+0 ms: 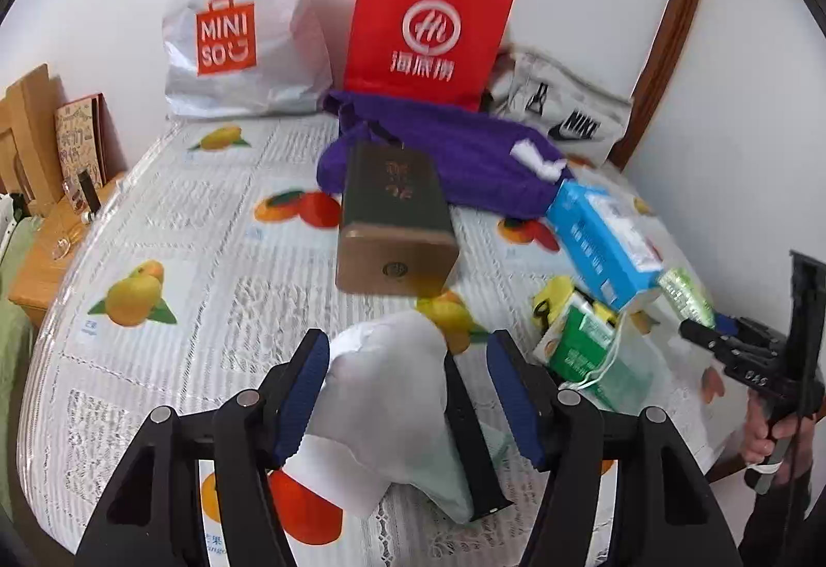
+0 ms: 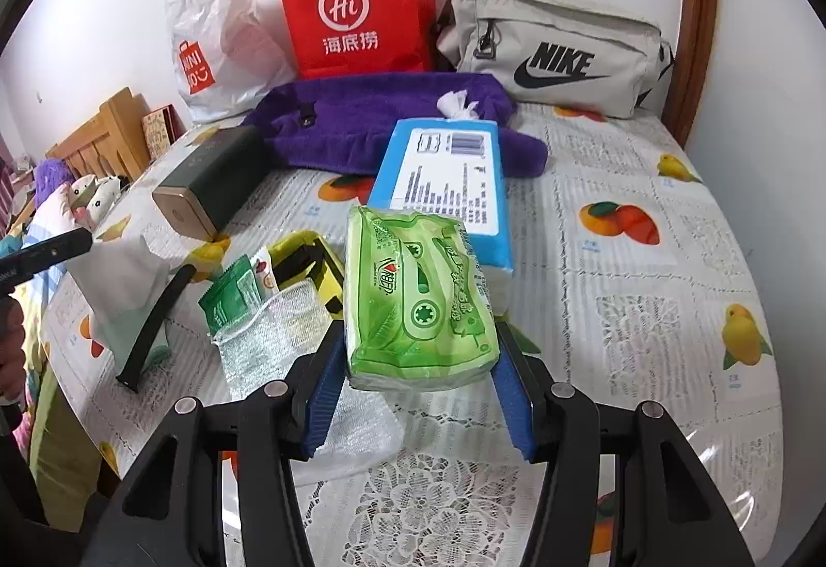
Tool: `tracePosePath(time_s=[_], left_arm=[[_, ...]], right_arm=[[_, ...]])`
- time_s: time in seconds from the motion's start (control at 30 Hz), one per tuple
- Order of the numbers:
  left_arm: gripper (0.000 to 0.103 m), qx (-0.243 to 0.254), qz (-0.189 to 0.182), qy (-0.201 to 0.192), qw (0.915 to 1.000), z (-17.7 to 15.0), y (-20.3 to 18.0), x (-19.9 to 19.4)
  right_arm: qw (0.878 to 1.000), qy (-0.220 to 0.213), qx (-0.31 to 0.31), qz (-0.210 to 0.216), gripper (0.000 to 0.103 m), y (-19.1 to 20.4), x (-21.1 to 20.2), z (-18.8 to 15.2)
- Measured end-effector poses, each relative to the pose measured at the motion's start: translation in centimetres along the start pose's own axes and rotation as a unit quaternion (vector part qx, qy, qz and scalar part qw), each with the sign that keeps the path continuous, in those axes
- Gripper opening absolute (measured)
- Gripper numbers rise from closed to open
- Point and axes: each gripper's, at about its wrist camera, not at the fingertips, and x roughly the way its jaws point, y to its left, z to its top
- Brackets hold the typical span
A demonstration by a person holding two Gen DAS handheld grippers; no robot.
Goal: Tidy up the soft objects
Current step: 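Lift the white glove with the left tool while the right tool carries the wipes toward the towel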
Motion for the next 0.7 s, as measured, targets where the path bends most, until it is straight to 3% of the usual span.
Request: tracePosePath(time_s=[0.13, 0.23, 0.3, 0.7], left_arm=[[0.061, 0.021, 0.037, 0.02, 0.9989, -0.5, -0.7, 2.3], [0.022, 0.024, 0.038, 0.024, 0.9987, -0.8, -0.7, 3.1], [0.016, 0.02, 0.013, 0.029, 0.9993, -0.8, -0.6, 3.2], [0.014, 0.001, -0.021, -0.031, 0.9993, 3.0, -1.1, -0.5]], right_arm=[[1.0, 0.006, -0.004, -0.002, 0.054, 0.2, 0.4, -0.2], [1.0, 0.007, -0.003, -0.003, 0.054, 0.2, 0.4, -0.2], [1.0, 0.004, -0.005, -0.004, 0.054, 0.2, 0.0, 0.0], [0.999, -0.036, -0.02, -0.013, 0.054, -0.4, -1.1, 4.0]])
